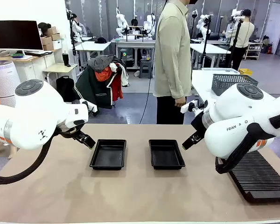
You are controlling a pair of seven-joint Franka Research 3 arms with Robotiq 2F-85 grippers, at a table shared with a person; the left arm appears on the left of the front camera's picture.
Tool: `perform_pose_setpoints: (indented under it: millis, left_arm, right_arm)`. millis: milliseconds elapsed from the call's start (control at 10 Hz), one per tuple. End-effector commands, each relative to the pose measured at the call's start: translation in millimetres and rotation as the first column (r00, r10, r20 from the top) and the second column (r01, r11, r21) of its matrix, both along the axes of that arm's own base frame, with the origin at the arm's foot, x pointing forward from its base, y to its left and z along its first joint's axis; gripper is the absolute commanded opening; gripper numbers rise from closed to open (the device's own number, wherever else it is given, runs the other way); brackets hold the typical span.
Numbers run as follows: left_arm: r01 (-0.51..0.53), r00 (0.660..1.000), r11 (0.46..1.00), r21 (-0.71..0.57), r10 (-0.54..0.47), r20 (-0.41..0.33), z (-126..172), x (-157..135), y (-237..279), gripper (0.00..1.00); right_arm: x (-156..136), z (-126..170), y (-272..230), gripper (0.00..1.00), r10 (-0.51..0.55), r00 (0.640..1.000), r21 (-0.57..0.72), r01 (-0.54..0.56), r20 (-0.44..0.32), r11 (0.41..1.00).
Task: Inspect and transfer BCBs to ESD trays.
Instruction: Pick up the Blank PCB from the PCB Rack and place it in the left ESD tray.
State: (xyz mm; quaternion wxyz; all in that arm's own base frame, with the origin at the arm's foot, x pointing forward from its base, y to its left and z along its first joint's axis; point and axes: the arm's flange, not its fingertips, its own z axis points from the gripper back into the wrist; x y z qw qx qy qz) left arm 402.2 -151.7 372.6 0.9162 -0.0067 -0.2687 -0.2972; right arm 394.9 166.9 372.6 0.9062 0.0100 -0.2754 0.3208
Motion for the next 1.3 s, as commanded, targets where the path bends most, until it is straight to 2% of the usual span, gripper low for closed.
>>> perform_pose_setpoints:
  millis: [0,900,1000,1200]
  left_arm:
    - [0.0,1.0,1.0,0.0,0.0,0.0,-0.1,0.0,0.0,1.0]
    - [0.002,1.0,1.0,0.001,-0.002,0.0,0.0,-0.3,-0.9,1.0]
    - [0.007,0.999,1.0,-0.019,-0.008,-0.049,19.6,0.8,8.4,1.0]
    - [-0.029,0.994,0.996,-0.082,0.02,-0.106,62.7,-12.0,17.3,1.0]
  right_arm:
    - [0.0,0.0,0.0,1.0,0.0,1.0,0.0,0.0,0.0,1.0]
    - [0.0,0.0,0.1,1.0,0.0,1.0,-0.001,0.0,0.0,1.0]
    - [-1.3,19.8,-4.6,1.0,-0.079,0.997,0.032,0.08,-0.015,0.996]
    - [-5.8,65.7,-16.4,1.0,-0.13,0.99,0.07,0.134,-0.057,0.989]
